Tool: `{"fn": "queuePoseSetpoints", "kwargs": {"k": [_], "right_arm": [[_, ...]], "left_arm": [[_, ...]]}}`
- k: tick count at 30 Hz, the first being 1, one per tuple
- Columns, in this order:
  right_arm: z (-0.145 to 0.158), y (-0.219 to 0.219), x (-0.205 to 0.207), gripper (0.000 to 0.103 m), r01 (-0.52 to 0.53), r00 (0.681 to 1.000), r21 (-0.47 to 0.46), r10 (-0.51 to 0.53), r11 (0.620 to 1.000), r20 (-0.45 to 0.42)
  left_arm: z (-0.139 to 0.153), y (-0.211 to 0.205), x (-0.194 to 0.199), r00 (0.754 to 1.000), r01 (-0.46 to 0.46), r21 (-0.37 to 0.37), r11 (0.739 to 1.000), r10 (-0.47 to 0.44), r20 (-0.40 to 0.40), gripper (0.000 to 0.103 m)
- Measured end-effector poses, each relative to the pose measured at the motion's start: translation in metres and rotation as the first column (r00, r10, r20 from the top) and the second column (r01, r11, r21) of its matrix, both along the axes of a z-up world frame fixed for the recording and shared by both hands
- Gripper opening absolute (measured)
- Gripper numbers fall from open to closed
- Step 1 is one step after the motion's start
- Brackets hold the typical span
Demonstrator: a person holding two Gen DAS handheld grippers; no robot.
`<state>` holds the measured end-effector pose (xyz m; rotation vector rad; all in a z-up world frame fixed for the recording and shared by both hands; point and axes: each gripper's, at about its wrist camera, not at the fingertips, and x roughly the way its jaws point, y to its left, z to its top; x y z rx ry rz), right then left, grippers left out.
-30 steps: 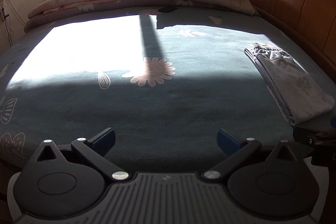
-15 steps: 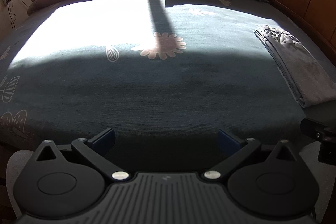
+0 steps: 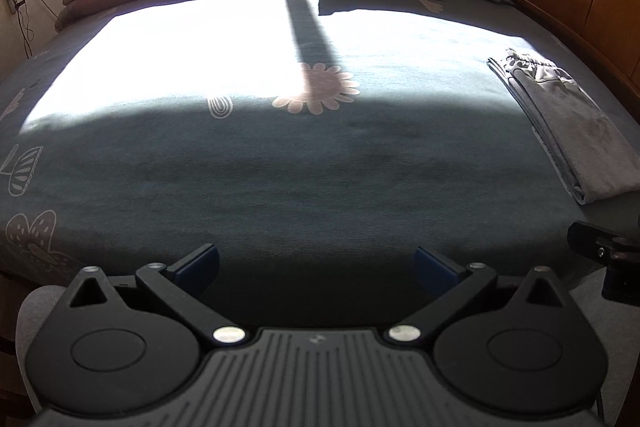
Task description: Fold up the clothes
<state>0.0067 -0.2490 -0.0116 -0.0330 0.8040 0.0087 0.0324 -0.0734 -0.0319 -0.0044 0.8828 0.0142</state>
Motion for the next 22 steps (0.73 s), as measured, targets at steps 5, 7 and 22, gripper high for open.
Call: {"fn": "queuePoseSetpoints", "kwargs": {"k": [5, 7, 22], "right_arm": [[-0.006, -0.001, 0.004, 0.103, 0.006, 0.999, 0.001, -0.006, 1.000, -0.035], [-0.009, -0.002, 0.007, 0.103, 0.005, 0.998, -0.002, -0.006, 1.000, -0.055], [-0.008, -0.005, 0.013, 0.103, 0.003, 0.997, 0.001, -0.003, 1.000, -0.079]], "left_arm": [[-0.001, 0.002, 0.001, 1.000, 0.000, -0.003, 1.000, 0.000, -0.005, 0.102], [-0.001, 0.002, 0.002, 1.000, 0.001, -0.005, 1.000, -0.001, -0.006, 0.102], [-0.001, 0.001, 0.003, 1.000, 0.010, -0.011, 1.000, -0.010, 0.000, 0.102]]}}
